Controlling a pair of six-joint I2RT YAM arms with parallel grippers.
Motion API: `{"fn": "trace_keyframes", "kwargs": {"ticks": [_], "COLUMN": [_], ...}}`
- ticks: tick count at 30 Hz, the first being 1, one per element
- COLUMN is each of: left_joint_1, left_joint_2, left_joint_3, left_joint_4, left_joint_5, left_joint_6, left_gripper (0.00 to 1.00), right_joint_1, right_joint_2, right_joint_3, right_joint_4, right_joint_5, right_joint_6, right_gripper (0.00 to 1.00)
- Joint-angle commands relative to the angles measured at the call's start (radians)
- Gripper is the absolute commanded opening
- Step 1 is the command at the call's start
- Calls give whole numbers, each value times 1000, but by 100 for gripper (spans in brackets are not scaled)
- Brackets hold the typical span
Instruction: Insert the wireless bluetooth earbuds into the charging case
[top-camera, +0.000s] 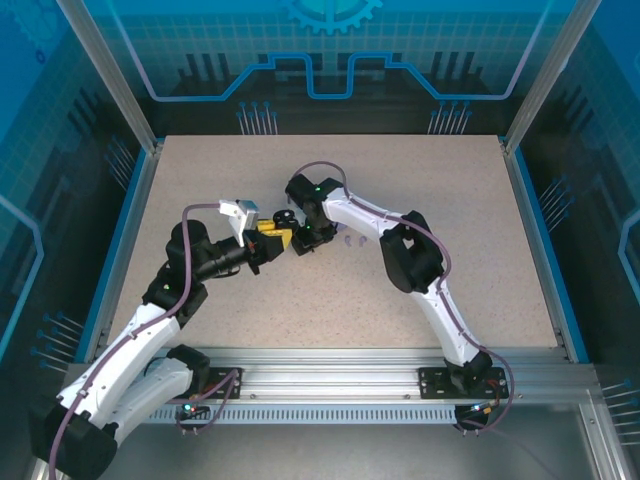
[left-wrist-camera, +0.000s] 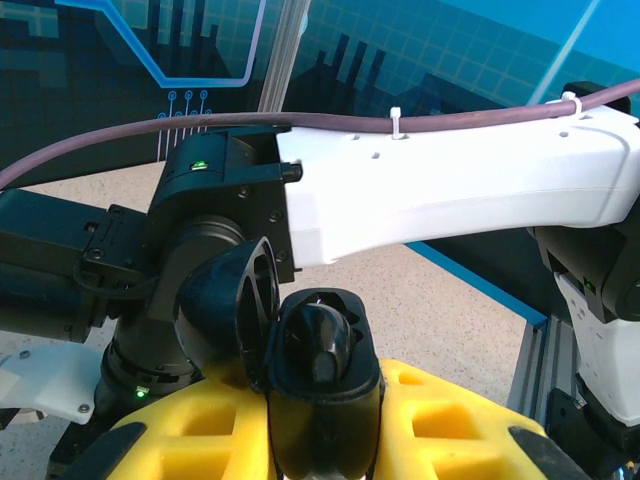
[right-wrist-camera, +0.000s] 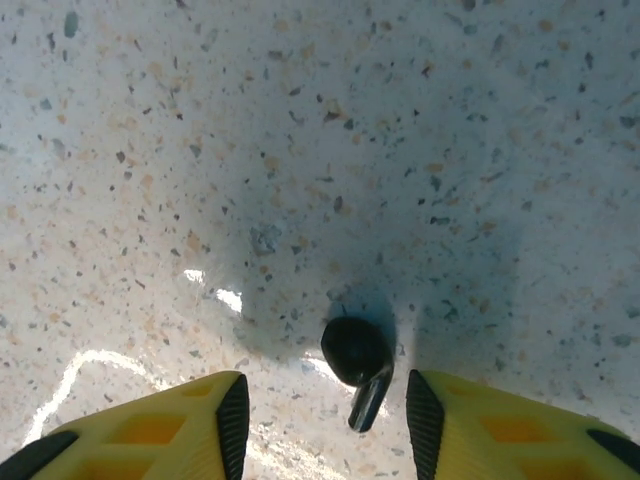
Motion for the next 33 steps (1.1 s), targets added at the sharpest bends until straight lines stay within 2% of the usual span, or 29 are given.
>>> {"fn": "trace_keyframes", "kwargs": {"ticks": [1,23,33], "left_joint_1": [10,10,10], "left_joint_2": [-15,-18,-22], "left_joint_3": [-12,-15,-9], "left_joint_4": [3,16,5], "left_joint_5": [-2,5,7], "left_joint_6": [-10,-19,-16], "left_gripper": [12,12,12], "right_joint_1": [17,42,25], "right_joint_2": [38,122,140], "right_joint_3": [52,128,144], "right_joint_4": [-52,-88,-71], "right_joint_5": [33,136,94], "right_joint_6": [16,67,96], "right_gripper": [47,38,36]}}
